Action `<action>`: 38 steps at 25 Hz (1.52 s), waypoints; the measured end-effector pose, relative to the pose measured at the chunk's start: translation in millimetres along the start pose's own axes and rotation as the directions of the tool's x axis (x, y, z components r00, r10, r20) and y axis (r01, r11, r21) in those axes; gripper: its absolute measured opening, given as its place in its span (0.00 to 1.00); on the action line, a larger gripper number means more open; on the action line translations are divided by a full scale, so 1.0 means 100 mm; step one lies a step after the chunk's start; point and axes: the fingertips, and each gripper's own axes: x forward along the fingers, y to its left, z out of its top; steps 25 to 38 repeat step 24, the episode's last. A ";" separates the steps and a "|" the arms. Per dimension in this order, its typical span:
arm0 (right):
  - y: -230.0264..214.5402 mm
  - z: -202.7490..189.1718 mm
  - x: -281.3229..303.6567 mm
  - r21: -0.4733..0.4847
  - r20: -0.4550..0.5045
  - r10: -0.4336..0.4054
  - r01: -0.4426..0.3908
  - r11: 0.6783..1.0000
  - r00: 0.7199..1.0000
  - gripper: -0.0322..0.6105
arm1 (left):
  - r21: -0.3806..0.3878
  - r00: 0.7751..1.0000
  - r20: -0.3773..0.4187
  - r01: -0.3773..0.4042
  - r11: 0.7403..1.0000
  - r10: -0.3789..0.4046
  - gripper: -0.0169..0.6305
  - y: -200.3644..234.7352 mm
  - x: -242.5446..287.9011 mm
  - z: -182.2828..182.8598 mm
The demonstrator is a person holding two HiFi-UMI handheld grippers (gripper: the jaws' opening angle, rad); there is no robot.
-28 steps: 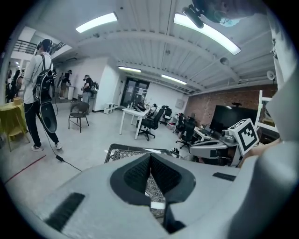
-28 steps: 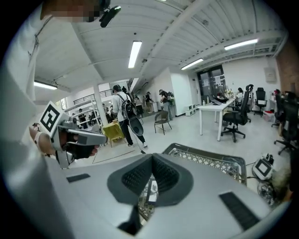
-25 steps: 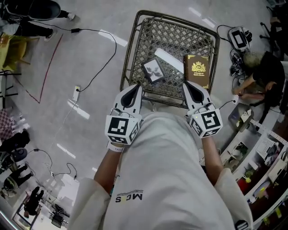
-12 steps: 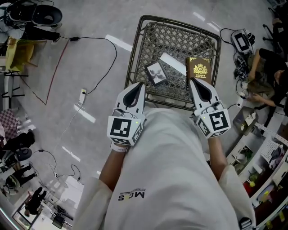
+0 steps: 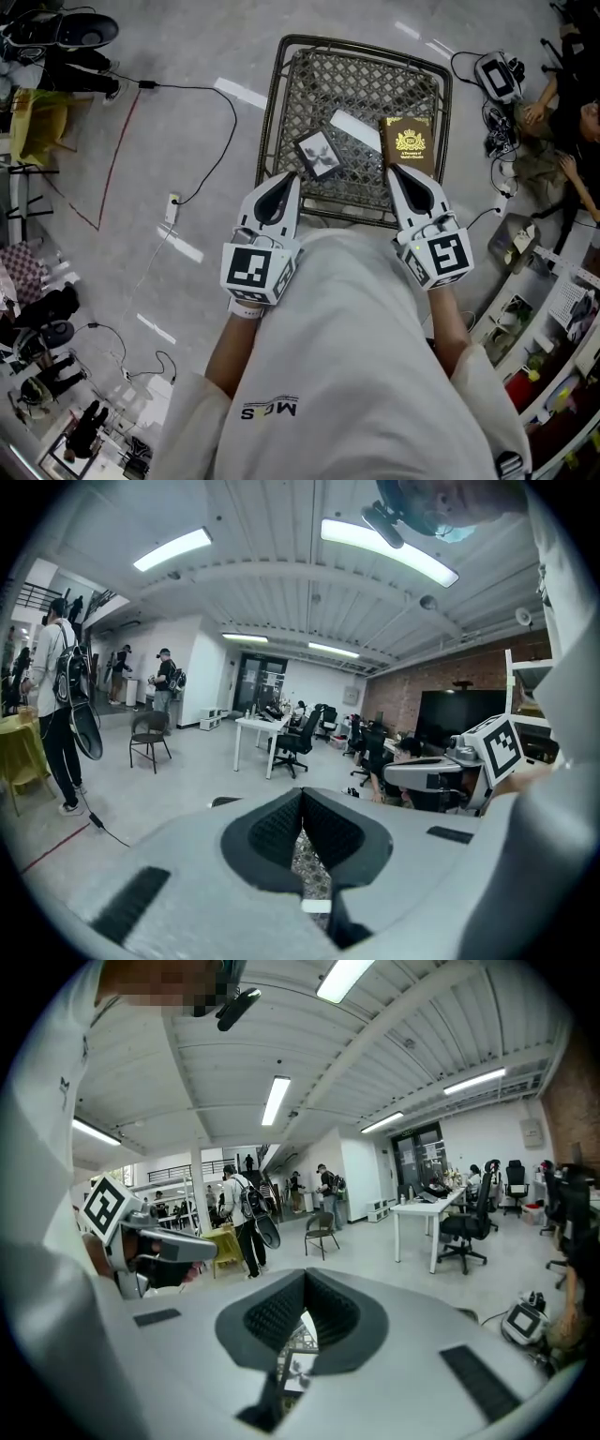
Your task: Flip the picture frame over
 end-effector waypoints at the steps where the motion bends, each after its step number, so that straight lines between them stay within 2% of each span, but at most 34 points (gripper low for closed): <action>1: 0.00 0.00 0.00 -0.006 -0.001 0.000 0.000 1.000 1.000 0.08 | 0.004 1.000 -0.001 0.004 1.000 -0.004 0.06 -0.01 0.01 0.00; 16: -0.01 0.03 0.05 -0.054 0.002 0.049 -0.049 0.997 0.999 0.08 | 0.012 1.000 -0.011 -0.002 1.000 0.002 0.06 0.01 0.01 0.02; 38: 0.10 0.00 0.11 -0.041 0.000 0.028 -0.028 0.999 1.000 0.08 | -0.005 1.000 -0.005 -0.007 1.000 0.007 0.06 0.04 -0.01 0.01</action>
